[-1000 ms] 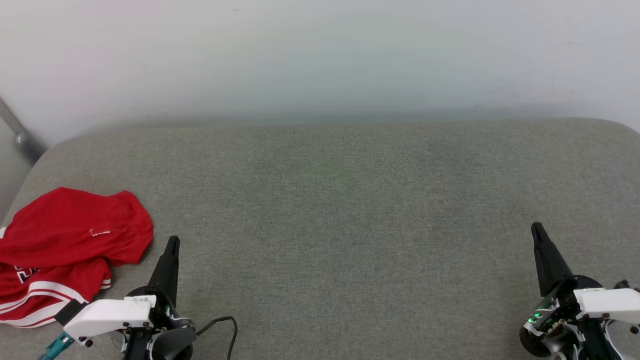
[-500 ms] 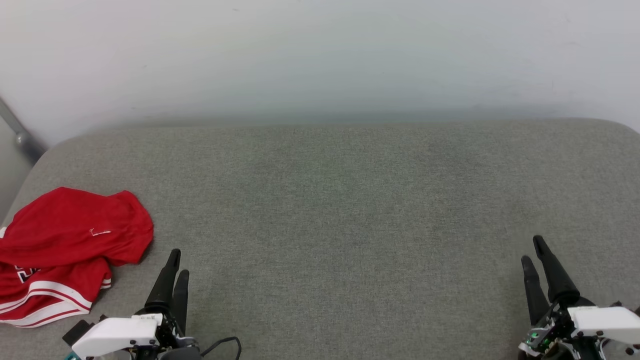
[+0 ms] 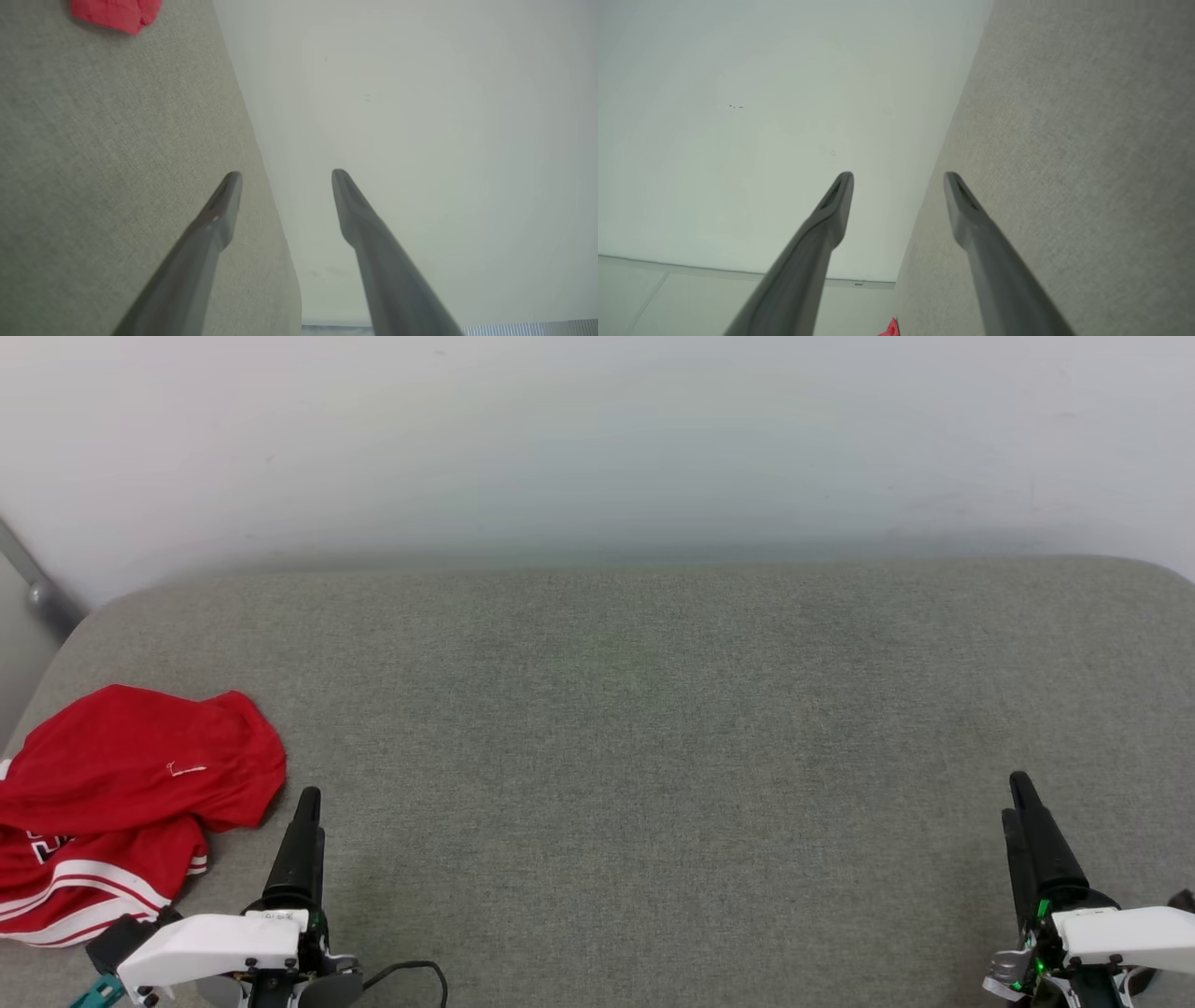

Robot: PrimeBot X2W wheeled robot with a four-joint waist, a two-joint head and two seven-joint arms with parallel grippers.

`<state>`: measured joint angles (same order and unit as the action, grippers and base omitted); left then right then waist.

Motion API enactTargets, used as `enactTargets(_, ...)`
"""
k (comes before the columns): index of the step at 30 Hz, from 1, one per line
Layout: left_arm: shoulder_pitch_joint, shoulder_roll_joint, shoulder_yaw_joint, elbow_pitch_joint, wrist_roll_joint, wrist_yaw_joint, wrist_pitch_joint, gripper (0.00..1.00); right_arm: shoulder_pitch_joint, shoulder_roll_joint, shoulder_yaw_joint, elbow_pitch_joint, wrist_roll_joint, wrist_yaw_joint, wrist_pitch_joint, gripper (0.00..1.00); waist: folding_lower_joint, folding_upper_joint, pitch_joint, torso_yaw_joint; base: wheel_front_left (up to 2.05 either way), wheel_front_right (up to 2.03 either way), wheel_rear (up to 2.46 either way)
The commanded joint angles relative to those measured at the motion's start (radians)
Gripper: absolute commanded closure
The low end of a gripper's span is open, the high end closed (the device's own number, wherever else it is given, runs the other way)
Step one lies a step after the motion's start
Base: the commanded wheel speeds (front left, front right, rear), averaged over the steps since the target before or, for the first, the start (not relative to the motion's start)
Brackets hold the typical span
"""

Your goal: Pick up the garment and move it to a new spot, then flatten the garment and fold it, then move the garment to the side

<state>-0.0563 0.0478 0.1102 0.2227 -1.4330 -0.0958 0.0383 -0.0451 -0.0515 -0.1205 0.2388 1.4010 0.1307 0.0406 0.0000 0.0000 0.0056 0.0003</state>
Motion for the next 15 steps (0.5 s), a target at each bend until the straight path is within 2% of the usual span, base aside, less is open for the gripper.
enactTargets(1, -0.012, 0.002, 0.001, -0.033, 0.045, 0.009, -0.011, 0.00, -0.007, -0.002, -0.003, -0.029, -0.042, 0.000, -0.011, 0.00, 0.0000, 0.0000, 0.000, 0.000, 0.00, 0.00, 0.00)
enactTargets(15, 0.014, 0.002, -0.064, -0.094, 0.370, 0.090, -0.069, 0.00, 0.026, -0.001, 0.034, -0.119, -0.397, 0.000, -0.069, 0.00, 0.0000, 0.0000, 0.002, 0.001, 0.00, 0.00, 0.00)
